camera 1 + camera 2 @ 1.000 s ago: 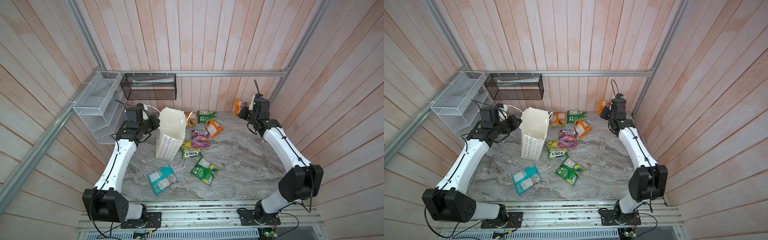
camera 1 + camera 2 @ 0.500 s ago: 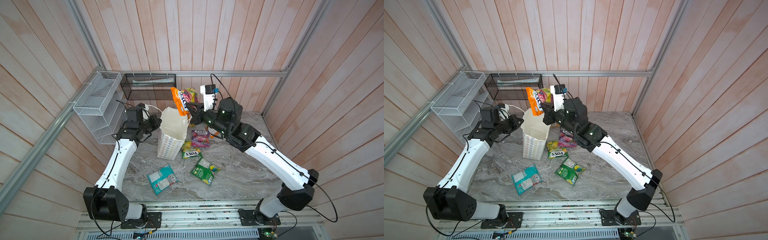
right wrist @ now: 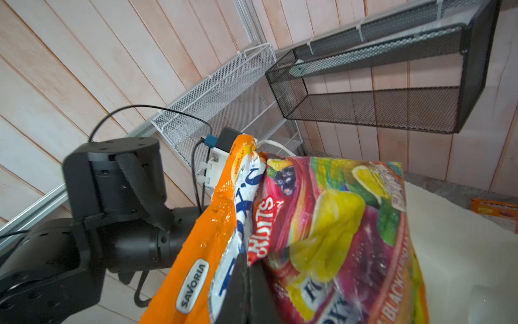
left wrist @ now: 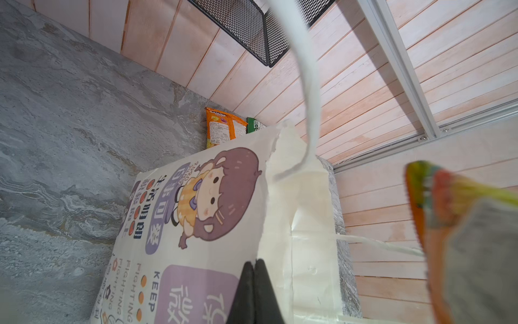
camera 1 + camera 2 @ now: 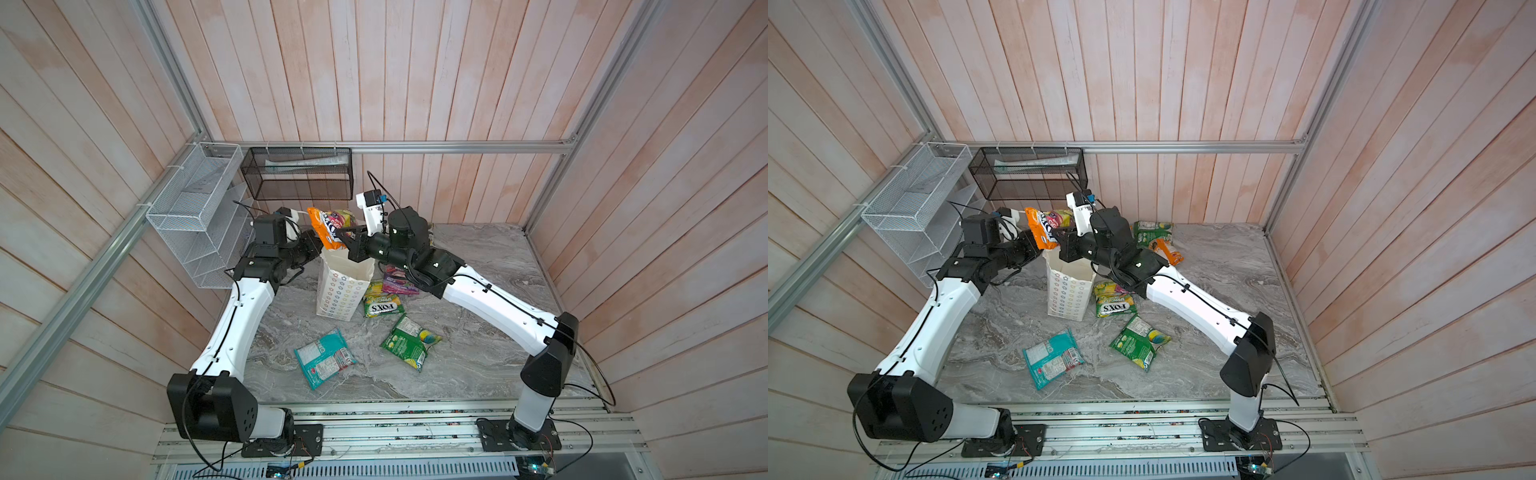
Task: Place the snacks into the paper bag
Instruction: Place the snack in the paper bag.
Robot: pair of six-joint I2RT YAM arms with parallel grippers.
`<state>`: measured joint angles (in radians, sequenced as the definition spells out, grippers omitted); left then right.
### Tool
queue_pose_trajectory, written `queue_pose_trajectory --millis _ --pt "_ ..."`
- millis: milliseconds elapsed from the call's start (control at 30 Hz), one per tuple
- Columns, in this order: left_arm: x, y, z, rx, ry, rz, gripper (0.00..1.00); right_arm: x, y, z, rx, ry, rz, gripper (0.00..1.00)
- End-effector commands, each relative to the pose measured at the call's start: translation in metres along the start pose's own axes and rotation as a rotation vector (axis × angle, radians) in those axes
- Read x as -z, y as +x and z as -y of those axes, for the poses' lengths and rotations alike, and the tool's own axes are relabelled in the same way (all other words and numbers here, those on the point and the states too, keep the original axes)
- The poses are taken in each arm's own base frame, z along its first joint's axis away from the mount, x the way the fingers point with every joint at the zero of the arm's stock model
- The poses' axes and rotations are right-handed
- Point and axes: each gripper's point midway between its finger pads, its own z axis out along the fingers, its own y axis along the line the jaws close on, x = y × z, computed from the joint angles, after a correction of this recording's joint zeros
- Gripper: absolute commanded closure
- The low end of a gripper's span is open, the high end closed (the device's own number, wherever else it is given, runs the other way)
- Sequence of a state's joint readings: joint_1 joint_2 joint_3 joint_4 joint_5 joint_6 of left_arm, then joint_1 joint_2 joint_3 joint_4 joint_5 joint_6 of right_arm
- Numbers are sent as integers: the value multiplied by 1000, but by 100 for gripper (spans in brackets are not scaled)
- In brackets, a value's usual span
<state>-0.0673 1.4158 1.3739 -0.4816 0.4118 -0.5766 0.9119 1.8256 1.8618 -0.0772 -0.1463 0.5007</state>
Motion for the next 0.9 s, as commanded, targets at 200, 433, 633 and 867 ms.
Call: queue_pose_trajectory --millis 200,433,633,867 --pt "-5 0 -3 9 9 2 100 -8 7 51 -100 55 -26 100" --pt "-8 2 -2 13 24 -8 100 -15 22 74 -106 126 -71 100" --pt "-9 3 -2 15 30 -12 100 -18 26 88 -94 188 -76 100" --pt "-11 4 -1 15 43 -16 100 -27 30 86 -83 172 -101 100"
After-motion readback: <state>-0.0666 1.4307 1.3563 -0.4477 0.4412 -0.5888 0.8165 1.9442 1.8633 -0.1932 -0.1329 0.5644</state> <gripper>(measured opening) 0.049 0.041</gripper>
